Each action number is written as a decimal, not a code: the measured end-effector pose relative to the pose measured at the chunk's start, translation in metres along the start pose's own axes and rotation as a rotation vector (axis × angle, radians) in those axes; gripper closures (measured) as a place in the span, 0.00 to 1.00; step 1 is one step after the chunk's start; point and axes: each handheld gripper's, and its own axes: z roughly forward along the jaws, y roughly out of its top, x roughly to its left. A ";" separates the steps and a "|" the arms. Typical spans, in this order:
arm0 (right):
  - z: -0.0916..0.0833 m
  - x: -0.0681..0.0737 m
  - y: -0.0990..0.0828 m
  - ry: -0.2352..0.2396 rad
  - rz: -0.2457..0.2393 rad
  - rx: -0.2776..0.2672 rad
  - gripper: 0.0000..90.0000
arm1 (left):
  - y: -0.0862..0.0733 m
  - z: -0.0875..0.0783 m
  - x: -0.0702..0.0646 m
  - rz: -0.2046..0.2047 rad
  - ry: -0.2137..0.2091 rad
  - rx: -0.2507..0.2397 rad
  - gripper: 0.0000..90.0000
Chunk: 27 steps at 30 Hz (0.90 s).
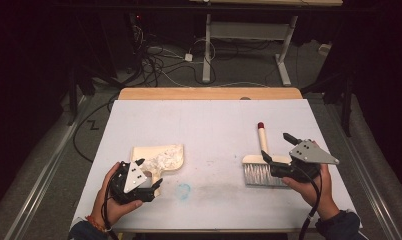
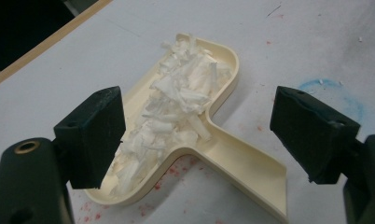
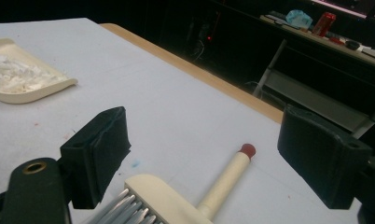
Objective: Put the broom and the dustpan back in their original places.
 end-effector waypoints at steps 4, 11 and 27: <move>-0.003 0.002 -0.006 0.004 -0.017 -0.005 0.19 | 0.000 0.000 -0.001 0.011 -0.001 -0.004 0.19; -0.010 0.004 -0.018 -0.002 -0.038 -0.010 0.19 | 0.000 0.000 -0.002 0.030 0.006 -0.007 0.19; -0.023 0.010 -0.068 0.020 0.008 0.051 0.19 | 0.001 0.004 -0.005 0.059 0.020 -0.011 0.19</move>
